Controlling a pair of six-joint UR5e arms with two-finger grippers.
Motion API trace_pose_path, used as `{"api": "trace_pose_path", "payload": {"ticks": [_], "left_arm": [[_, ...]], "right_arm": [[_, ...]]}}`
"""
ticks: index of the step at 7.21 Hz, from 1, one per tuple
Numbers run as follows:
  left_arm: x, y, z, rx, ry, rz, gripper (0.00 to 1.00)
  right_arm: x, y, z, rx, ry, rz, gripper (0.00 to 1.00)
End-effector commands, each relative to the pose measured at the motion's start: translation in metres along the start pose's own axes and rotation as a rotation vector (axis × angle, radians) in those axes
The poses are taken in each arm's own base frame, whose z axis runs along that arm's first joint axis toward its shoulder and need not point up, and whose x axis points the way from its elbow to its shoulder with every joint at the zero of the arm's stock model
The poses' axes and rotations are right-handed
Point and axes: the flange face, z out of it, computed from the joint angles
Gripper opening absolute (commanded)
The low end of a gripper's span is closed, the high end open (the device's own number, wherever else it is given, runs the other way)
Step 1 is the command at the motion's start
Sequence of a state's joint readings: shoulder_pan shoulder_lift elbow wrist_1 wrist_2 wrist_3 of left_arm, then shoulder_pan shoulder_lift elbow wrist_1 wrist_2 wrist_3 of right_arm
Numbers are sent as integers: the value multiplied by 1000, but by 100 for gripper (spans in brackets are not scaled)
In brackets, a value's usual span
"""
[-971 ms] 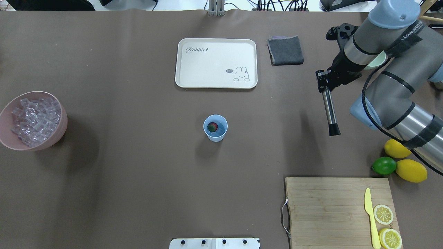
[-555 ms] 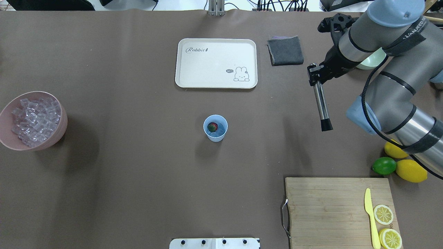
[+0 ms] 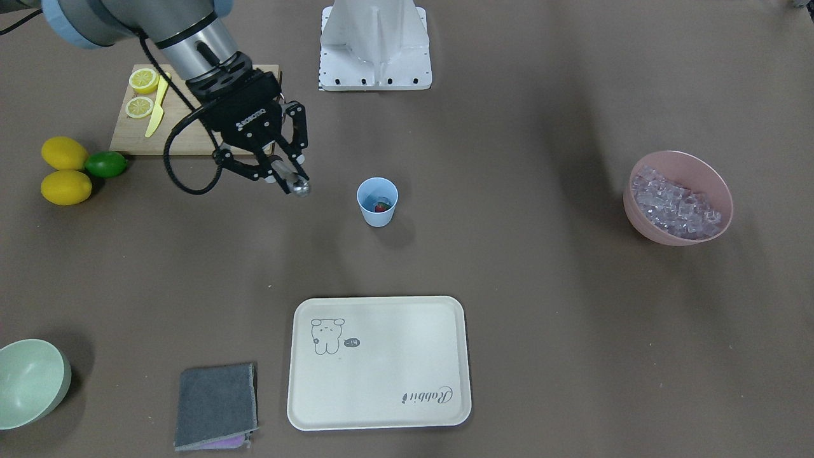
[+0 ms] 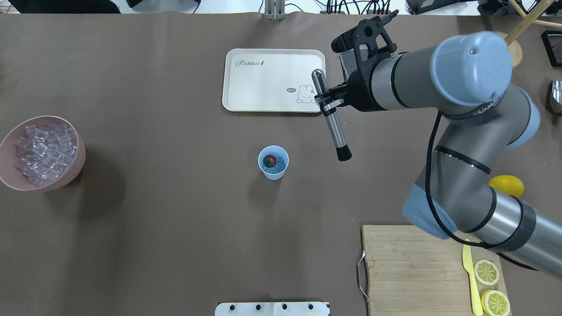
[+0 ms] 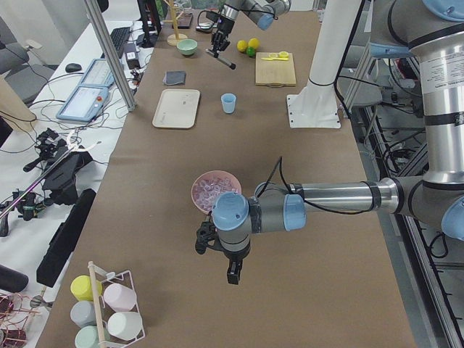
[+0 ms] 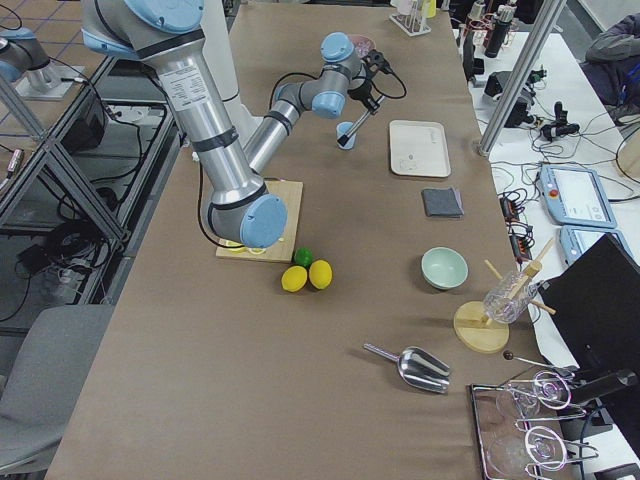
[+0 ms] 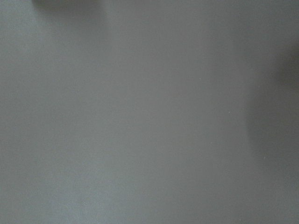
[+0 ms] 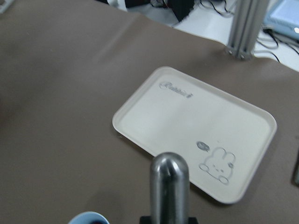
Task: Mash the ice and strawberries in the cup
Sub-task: 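Lift the muddler and carry it with the right gripper over the cup, then press the muddler down into the cup repeatedly with the right gripper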
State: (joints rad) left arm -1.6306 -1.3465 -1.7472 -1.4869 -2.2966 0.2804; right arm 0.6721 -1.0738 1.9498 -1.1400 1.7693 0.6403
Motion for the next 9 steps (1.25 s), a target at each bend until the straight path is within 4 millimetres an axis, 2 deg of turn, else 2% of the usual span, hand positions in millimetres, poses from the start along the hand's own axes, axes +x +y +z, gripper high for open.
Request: {"api": "trace_pose_path", "payload": {"ticks": [1,2,4,5,6,7,8,9], "left_arm": [[-16,19,-7,14,1,-62,99],[-21,20,-15,10,6,-97,99],[-20,20,-16,12,7,-95,99],[-20,22,-15,13,9,-97,99],[-19,22,-16,16,11,-95,99],[-20,24,-15,14,12,-97,99],[-20,24,-15,15,12,-96,99],[-19,22,-17,19,10,-92,99]], "right_arm": [[-46,6,-2,201,-67,-48,0],[-61,15,3,247,-80,-56,0],[-85,23,10,420,-119,-65,0],[-83,30,22,465,-134,-87,0],[-74,43,40,511,-155,-80,0],[-56,62,72,548,-155,-99,0],[-54,74,77,554,-169,-113,0],[-63,97,85,519,-183,-116,0]]}}
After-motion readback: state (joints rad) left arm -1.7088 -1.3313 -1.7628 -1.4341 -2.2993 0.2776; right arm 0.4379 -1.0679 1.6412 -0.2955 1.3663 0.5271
